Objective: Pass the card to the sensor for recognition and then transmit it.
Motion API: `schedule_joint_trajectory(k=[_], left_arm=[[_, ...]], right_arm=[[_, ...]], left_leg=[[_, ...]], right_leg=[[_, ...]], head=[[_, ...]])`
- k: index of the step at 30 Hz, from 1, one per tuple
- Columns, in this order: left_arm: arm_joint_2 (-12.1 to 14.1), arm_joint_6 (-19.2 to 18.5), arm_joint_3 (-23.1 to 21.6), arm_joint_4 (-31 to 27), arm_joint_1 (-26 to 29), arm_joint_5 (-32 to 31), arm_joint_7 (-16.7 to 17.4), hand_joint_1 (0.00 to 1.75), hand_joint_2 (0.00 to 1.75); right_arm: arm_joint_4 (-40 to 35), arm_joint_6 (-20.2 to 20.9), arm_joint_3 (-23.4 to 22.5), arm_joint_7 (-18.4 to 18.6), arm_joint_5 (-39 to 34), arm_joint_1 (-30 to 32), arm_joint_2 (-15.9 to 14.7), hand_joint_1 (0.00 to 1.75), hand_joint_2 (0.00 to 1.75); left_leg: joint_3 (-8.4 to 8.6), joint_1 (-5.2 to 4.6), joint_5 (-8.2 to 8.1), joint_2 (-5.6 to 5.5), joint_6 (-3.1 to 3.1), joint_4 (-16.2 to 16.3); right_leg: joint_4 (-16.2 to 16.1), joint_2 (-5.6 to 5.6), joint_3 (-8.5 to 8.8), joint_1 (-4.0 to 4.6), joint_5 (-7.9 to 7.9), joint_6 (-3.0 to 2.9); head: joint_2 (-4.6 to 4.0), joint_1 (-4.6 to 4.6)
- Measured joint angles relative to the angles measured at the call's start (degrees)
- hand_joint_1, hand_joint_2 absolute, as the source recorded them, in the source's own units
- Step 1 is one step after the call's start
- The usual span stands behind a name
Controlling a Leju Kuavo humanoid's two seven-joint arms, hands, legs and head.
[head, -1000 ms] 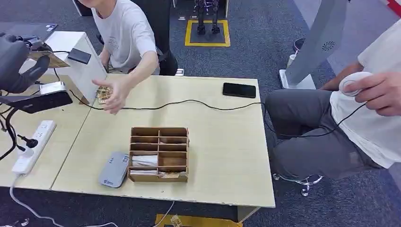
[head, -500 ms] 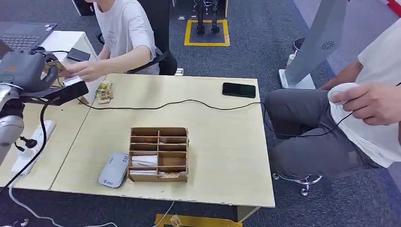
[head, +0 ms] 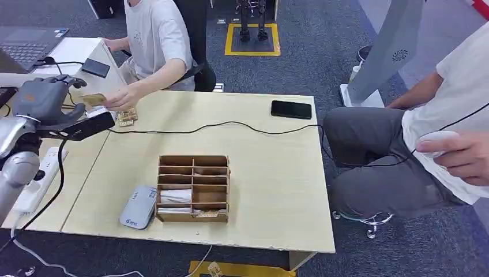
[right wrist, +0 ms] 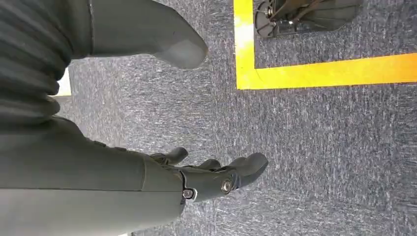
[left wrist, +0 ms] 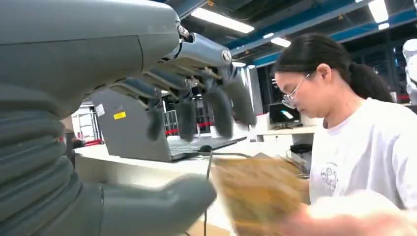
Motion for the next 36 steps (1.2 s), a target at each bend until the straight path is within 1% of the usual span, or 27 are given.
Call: schedule_joint_trajectory(k=[3,6,8,9,10,12,13,16,17,18,19,20,21,23,24,25,26,28,31,33,34,36], left_arm=[[-0.1,2.0,1.4,0.0,3.1,0.0,0.0,0.0,1.75],[0.1,3.7,4.8,-1.2,8.7,0.2,-0.6,0.0,1.75],[0.0,5.8,8.6,-3.1,14.5,0.5,-1.5,0.0,1.75],[-0.1,6.7,10.7,-4.0,17.5,0.3,-2.0,0.0,1.75],[-0.5,7.9,13.6,-5.1,20.9,0.0,-2.6,0.0,1.75],[-1.6,9.6,18.5,-6.3,26.7,-0.4,-3.6,0.0,1.75],[-2.8,10.6,21.5,-7.0,29.7,-1.0,-3.9,0.0,1.75],[-7.9,12.6,29.2,-8.1,37.8,-2.7,-6.3,0.0,1.75],[-10.6,12.7,32.2,-8.5,40.4,-3.6,-7.7,0.0,1.75],[-12.7,12.6,34.9,-8.6,42.1,-4.1,-9.2,0.0,1.75],[-15.9,12.5,38.1,-8.6,43.1,-4.7,-11.3,0.0,1.75],[-19.2,12.3,41.6,-8.6,43.8,-5.1,-13.2,0.0,1.75],[-22.4,11.2,44.4,-8.5,44.1,-5.2,-15.2,0.0,1.75],[-28.2,9.2,51.7,-7.5,43.4,-6.1,-19.2,0.0,1.75],[-31.5,8.1,55.4,-6.7,42.8,-7.0,-20.6,0.0,1.75],[-34.1,7.1,59.6,-5.3,41.9,-8.1,-21.8,0.0,1.75],[-36.5,6.5,62.8,-3.6,40.9,-9.2,-23.0,0.0,1.75],[-40.6,5.4,70.3,0.4,38.7,-11.3,-23.4,0.0,1.75],[-45.4,6.1,80.8,8.6,35.6,-14.0,-23.0,0.0,1.75],[-48.4,6.9,86.3,13.8,33.9,-14.8,-21.1,0.0,1.75],[-50.4,8.0,89.1,17.0,32.9,-15.4,-19.4,0.0,1.75],[-53.3,9.8,93.5,22.5,31.6,-15.6,-16.8,0.0,1.75]], right_arm=[[0.7,-0.5,0.0,0.0,0.0,0.0,-0.3,0.0,1.75],[0.9,-0.7,0.0,-0.1,-0.2,0.1,-0.5,0.0,1.75],[0.7,-0.4,0.0,-0.3,-0.2,0.2,-0.5,0.0,1.75],[0.5,0.0,-0.2,-0.3,-0.3,0.3,-0.4,0.0,1.75],[0.0,0.7,-0.3,-0.3,-0.5,0.4,-0.3,0.0,1.75],[-0.9,1.5,-0.7,-0.2,-0.8,0.6,0.0,0.0,1.75],[-1.7,2.0,-1.0,0.1,-0.9,0.6,0.4,0.0,1.75],[-4.0,3.6,-1.8,0.7,-0.6,1.0,1.5,0.0,1.75],[-5.1,4.2,-2.3,0.9,-0.5,1.2,2.1,0.0,1.75],[-6.2,5.0,-2.6,1.2,-0.1,1.4,2.6,0.0,1.75],[-7.4,5.8,-2.9,1.3,0.0,1.6,3.1,0.0,1.75],[-8.5,6.4,-3.2,1.5,0.0,1.7,3.5,0.0,1.75],[-9.5,6.8,-3.6,1.7,-0.1,1.7,3.9,0.0,1.75],[-11.2,7.0,-4.4,1.8,-0.1,1.8,4.4,0.0,1.75],[-11.9,7.1,-4.7,1.8,-0.1,1.8,4.5,0.0,1.75],[-12.5,7.2,-5.0,1.8,-0.1,1.7,4.7,0.0,1.75],[-13.0,7.4,-5.3,1.8,-0.1,1.7,4.8,0.0,1.75],[-13.6,7.3,-5.8,1.8,-0.1,1.7,4.9,0.0,1.75],[-14.1,7.2,-6.5,1.7,-0.1,1.7,5.1,0.0,1.75],[-14.1,6.8,-6.9,1.7,-0.1,1.6,5.1,0.0,1.75],[-14.1,6.4,-7.1,1.7,-0.1,1.5,5.1,0.0,1.75],[-14.1,5.9,-7.4,1.7,-0.1,1.4,5.1,0.0,1.75]], left_leg=[[-0.01,0.0,0.0,0.01,0.0,0.0],[0.0,0.02,-0.01,0.09,0.0,0.0],[0.01,0.01,-0.06,0.22,-0.04,0.0],[0.02,0.02,-0.07,0.26,-0.05,0.0],[0.03,0.01,-0.13,0.31,-0.09,0.0],[-0.01,0.03,-0.14,0.31,-0.09,0.0],[0.01,0.01,-0.16,0.31,-0.1,0.0],[0.01,0.02,-0.2,0.33,-0.13,0.0],[-0.01,0.01,-0.21,0.33,-0.12,0.0],[-0.03,0.0,-0.21,0.27,-0.11,0.0],[-0.06,-0.02,-0.21,0.16,-0.1,0.0],[-0.06,-0.01,-0.21,0.13,-0.1,0.0],[-0.06,0.0,-0.21,0.13,-0.1,0.0],[-0.06,-0.01,-0.21,0.06,-0.09,0.0],[-0.06,-0.01,-0.22,0.05,-0.09,0.0],[-0.06,-0.02,-0.22,0.04,-0.09,0.0],[-0.05,-0.01,-0.22,0.04,-0.09,0.0],[-0.04,-0.02,-0.22,0.03,-0.09,0.0],[-0.01,-0.02,-0.21,0.0,-0.09,0.0],[-0.02,-0.03,-0.21,-0.07,-0.09,0.0],[-0.02,-0.05,-0.21,-0.1,-0.09,0.0],[-0.02,-0.06,-0.22,-0.12,-0.09,0.0]], right_leg=[[0.0,0.01,0.0,0.0,0.0,0.0],[0.0,0.13,0.0,0.0,0.0,0.0],[0.0,0.26,-0.03,0.0,-0.02,-0.01],[0.0,0.3,-0.06,0.0,-0.02,-0.01],[0.0,0.35,-0.08,0.0,-0.04,-0.02],[0.0,0.36,-0.11,0.02,-0.07,-0.02],[0.0,0.36,-0.1,-0.01,-0.07,-0.02],[0.0,0.36,-0.09,-0.02,-0.12,-0.07],[0.0,0.36,-0.09,-0.01,-0.13,-0.06],[0.0,0.32,-0.09,-0.01,-0.14,-0.04],[0.0,0.22,-0.07,-0.04,-0.19,0.03],[0.0,0.19,-0.04,-0.03,-0.2,0.03],[-0.1,0.19,-0.03,-0.02,-0.2,0.03],[-0.1,0.13,0.01,-0.05,-0.19,0.04],[-0.1,0.13,0.04,-0.05,-0.19,0.04],[-0.1,0.12,0.05,-0.05,-0.19,0.04],[-0.1,0.12,0.05,-0.04,-0.19,0.04],[-0.1,0.11,0.07,-0.05,-0.19,0.04],[-0.1,0.04,0.08,-0.05,-0.19,0.04],[-0.1,-0.04,0.09,-0.05,-0.19,0.04],[-0.1,-0.06,0.08,-0.06,-0.21,0.06],[-0.1,-0.07,0.09,-0.07,-0.21,0.07]], head=[[0.0,0.02],[0.0,0.04],[0.0,-0.04],[0.0,0.07],[0.0,-0.02],[0.0,0.02],[0.0,0.02],[0.0,-0.04],[0.0,-0.09],[0.0,-0.04],[0.0,-0.04],[0.0,-0.07],[0.0,-0.04],[0.0,-0.04],[0.0,-0.04],[0.0,-0.02],[0.0,-0.04],[0.0,-0.04],[0.0,-0.09],[0.0,-0.04],[0.0,-0.07],[0.0,-0.02]])
